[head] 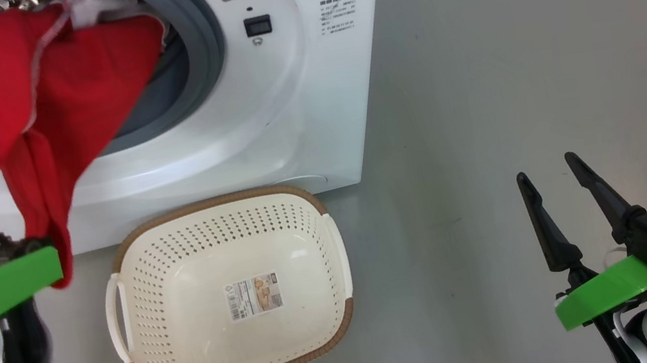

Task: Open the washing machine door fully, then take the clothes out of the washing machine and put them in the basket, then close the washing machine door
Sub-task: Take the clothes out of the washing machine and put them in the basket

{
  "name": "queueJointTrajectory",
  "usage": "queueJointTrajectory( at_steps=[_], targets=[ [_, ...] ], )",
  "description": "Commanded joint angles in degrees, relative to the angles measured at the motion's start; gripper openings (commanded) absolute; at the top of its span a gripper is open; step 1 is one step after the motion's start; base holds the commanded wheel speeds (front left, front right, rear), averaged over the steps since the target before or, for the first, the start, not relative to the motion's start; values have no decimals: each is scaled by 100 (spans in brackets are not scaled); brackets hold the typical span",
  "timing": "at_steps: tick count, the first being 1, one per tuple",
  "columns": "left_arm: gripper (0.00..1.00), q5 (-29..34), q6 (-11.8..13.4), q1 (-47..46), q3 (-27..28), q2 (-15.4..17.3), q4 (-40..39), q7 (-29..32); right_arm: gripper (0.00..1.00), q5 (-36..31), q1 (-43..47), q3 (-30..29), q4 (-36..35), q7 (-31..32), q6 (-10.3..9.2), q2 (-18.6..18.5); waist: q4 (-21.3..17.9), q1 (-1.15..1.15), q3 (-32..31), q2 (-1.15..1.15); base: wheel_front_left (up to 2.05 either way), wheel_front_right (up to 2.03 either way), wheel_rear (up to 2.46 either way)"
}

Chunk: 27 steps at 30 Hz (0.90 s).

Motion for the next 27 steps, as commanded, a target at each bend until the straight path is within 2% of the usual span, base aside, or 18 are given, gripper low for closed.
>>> queueJointTrajectory(
  at_steps=[1,5,10,18,27],
  targets=[
    [0,74,-31,81,164,152,-217,-26,100,-41,-11,107,-150,-37,26,-16,-4,0,15,0,0,0,0],
    [0,162,-31,227,-31,171,-262,-26,100,-15,-24,129,-166,-37,26,-16,-26,0,76,0,0,0,0],
    [0,175,-31,468,-258,148,61,-26,100,29,-95,178,-189,-37,26,-16,-82,0,226,0,0,0,0],
    [0,53,-32,662,-482,46,870,-26,100,59,-237,210,-247,-37,26,-16,-149,0,610,0,0,0,0],
    [0,85,-32,315,-824,169,2048,-26,100,119,-454,306,-323,-37,26,-16,-227,0,1163,0,0,0,0]
  ],
)
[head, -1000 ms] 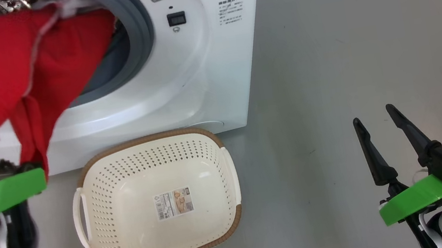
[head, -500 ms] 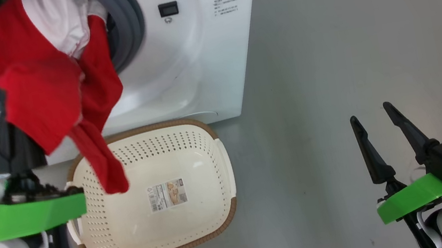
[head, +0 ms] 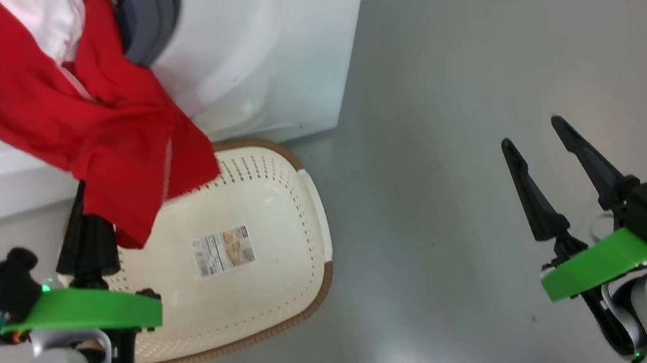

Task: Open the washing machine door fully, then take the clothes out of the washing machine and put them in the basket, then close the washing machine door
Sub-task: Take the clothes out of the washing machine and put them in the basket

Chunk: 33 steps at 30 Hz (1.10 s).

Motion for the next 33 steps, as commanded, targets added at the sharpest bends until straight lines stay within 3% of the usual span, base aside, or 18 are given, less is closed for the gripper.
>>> queueJointTrajectory(
  at_steps=[1,21,24,25,26,27,33],
  targets=[
    [0,53,-32,-171,121,210,25,-28,100,47,-83,158,-160,-37,28,-13,-64,0,261,0,0,0,0],
    [3,73,-32,-1777,-506,543,2292,-28,100,241,-467,280,-295,-37,28,-13,-269,0,1147,0,0,0,0],
    [34,21,-32,-1946,-553,574,2469,-28,100,256,-506,301,-292,-37,28,-13,-287,0,1196,0,0,0,0],
    [75,-6,-32,-2020,-575,597,2545,-28,100,264,-531,308,-290,-37,28,-13,-296,0,1216,0,0,0,0],
    [94,-15,-32,-2045,-584,605,2569,-28,100,266,-539,311,-287,-37,28,-13,-299,0,1219,0,0,0,0],
    [100,-22,-32,-2063,-595,609,2585,-28,100,265,-543,310,-283,-37,28,-13,-298,0,1219,0,0,0,0],
    [100,-71,-32,-2055,-643,593,2592,-28,100,241,-554,274,-265,-37,28,-13,-253,0,1195,0,0,0,0]
  ],
)
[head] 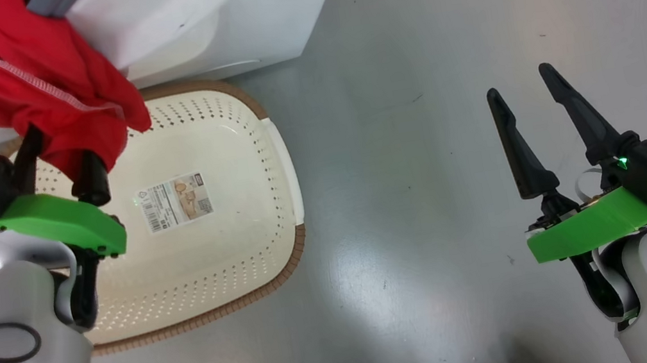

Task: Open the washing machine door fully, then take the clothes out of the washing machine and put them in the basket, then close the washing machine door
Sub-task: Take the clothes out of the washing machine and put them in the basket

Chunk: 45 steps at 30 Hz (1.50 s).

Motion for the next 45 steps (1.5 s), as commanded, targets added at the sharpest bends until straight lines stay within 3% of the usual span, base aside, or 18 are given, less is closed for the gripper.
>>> queueJointTrajectory(
  at_steps=[1,17,45],
  targets=[
    [100,-47,-31,45,110,220,-83,-29,100,-7,58,98,-116,-37,28,-7,26,0,-17,0,0,0,0],
    [100,-23,-31,605,383,122,-841,-29,100,-114,73,50,-70,-37,28,-7,228,0,-185,0,0,0,0],
    [100,520,-31,2919,1643,-262,-3585,-29,100,-323,349,-114,0,-37,28,-7,470,0,-765,0,0,0,0]
  ],
)
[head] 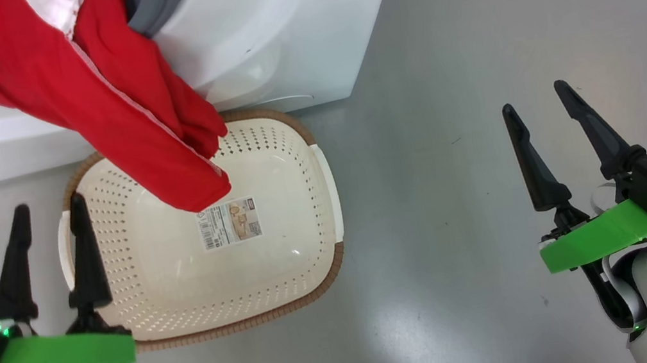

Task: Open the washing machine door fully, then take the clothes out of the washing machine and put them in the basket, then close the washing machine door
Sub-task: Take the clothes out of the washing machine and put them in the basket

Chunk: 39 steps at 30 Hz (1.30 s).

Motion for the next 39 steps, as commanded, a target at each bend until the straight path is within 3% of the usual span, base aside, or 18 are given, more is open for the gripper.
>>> queueJointTrajectory(
  at_steps=[1,10,23,32,39],
  targets=[
    [100,72,-31,208,229,88,-228,-28,100,-56,143,101,-114,-37,26,2,5,0,-19,0,0,0,0],
    [100,151,-31,621,420,-71,-617,-28,100,-66,173,46,-148,-37,26,2,4,0,-23,0,0,0,0],
    [100,168,-31,404,395,-49,-562,-28,100,-61,139,10,-171,-37,26,2,32,0,49,0,0,0,0],
    [100,341,-31,-556,393,162,-255,-28,100,-21,34,31,-149,-37,26,2,67,0,172,0,0,0,0],
    [100,649,55,-1881,456,415,667,-28,100,36,-82,108,-124,-37,26,2,34,0,254,0,0,0,0]
  ],
)
